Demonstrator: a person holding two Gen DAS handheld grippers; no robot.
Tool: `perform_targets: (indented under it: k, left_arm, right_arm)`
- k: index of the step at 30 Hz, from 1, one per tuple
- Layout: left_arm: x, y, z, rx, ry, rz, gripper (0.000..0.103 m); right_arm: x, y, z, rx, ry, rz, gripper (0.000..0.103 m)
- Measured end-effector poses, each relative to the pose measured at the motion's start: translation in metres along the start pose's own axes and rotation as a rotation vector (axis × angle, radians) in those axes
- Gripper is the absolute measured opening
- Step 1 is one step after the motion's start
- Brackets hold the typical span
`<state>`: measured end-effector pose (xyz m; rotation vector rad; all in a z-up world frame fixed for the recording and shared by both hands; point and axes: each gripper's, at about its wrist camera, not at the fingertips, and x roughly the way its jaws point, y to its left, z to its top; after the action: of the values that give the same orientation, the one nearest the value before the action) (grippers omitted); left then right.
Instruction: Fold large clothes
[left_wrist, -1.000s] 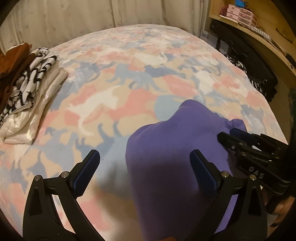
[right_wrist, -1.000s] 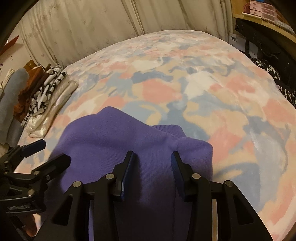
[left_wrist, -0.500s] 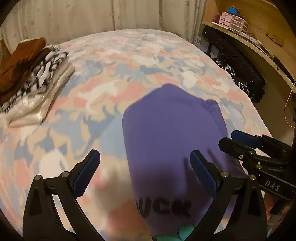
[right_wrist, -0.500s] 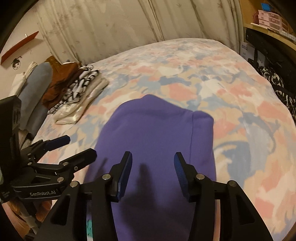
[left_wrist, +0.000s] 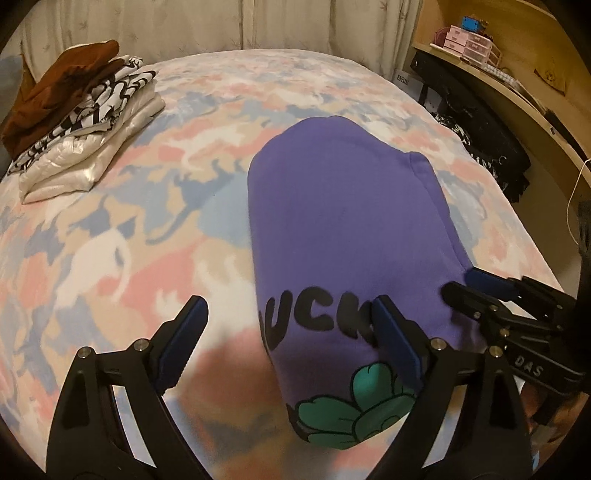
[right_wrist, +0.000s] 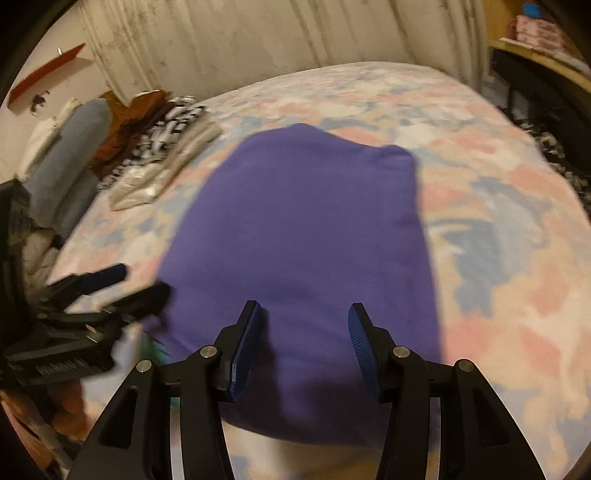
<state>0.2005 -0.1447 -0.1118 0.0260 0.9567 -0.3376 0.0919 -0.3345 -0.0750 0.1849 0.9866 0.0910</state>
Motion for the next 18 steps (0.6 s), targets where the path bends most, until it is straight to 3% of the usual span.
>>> perform_targets:
  k: [4,10,18]
  left_arm:
    - [0.005,0.006,-0.005,-0.018,0.015,-0.026,0.094]
    - [0.003,0.006,-0.014,-0.02,0.005,-0.022,0.094]
    - [-0.002,0.013,-0.012,-0.052,0.034,-0.033,0.094]
  right_arm:
    - [0.003,-0.031,-0.03,0.001,0.04,-0.099,0.048]
    - [-0.009,-0.061,-0.061,0.092,0.059,-0.055,0.049]
    - [-0.011,-0.062,-0.05,0.101,0.058,-0.05,0.049]
